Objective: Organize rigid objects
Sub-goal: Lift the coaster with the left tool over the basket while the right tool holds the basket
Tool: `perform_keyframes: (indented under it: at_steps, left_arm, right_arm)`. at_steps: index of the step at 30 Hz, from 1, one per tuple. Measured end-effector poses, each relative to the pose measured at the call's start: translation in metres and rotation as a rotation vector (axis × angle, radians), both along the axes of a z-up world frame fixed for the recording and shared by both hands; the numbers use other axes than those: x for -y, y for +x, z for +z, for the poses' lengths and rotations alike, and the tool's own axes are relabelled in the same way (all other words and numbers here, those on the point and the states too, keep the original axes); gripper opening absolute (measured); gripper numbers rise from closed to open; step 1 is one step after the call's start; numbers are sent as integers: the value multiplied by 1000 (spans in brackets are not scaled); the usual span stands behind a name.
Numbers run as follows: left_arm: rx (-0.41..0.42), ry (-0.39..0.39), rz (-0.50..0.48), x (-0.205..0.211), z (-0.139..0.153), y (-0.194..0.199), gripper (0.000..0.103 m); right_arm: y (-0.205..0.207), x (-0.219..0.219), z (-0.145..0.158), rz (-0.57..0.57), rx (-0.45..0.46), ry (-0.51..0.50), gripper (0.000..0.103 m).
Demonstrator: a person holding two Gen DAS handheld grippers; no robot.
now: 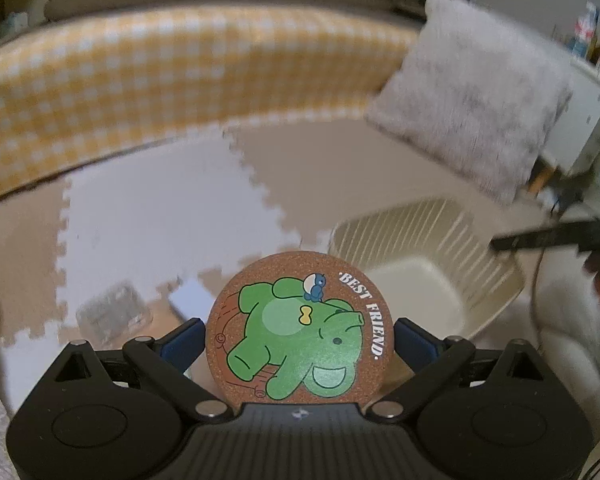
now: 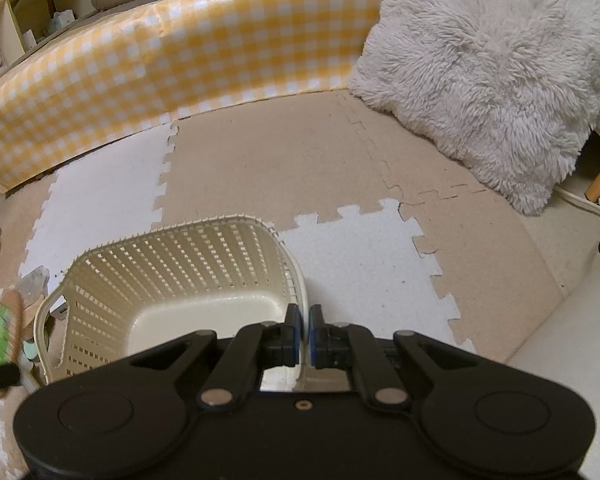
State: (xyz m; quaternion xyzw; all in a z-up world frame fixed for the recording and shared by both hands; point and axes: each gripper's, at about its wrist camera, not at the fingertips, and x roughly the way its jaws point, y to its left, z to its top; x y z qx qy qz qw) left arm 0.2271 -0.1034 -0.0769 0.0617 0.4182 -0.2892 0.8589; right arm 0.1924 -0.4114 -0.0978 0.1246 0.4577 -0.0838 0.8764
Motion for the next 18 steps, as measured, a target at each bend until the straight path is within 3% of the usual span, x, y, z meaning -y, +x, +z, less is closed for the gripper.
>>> perform_keyframes:
  at_steps: [6, 14, 18]
  left_arm:
    - [17, -110, -84, 39, 23, -6, 99]
    - [68, 20, -260, 117, 1, -23, 99]
    - [51, 64, -301, 139, -18, -23, 99]
  right_arm:
    - [0, -1, 0, 1, -5, -5, 5]
    - [-1, 5, 0, -5, -2, 49, 5]
    - [-1, 7, -1, -10, 0, 73, 5]
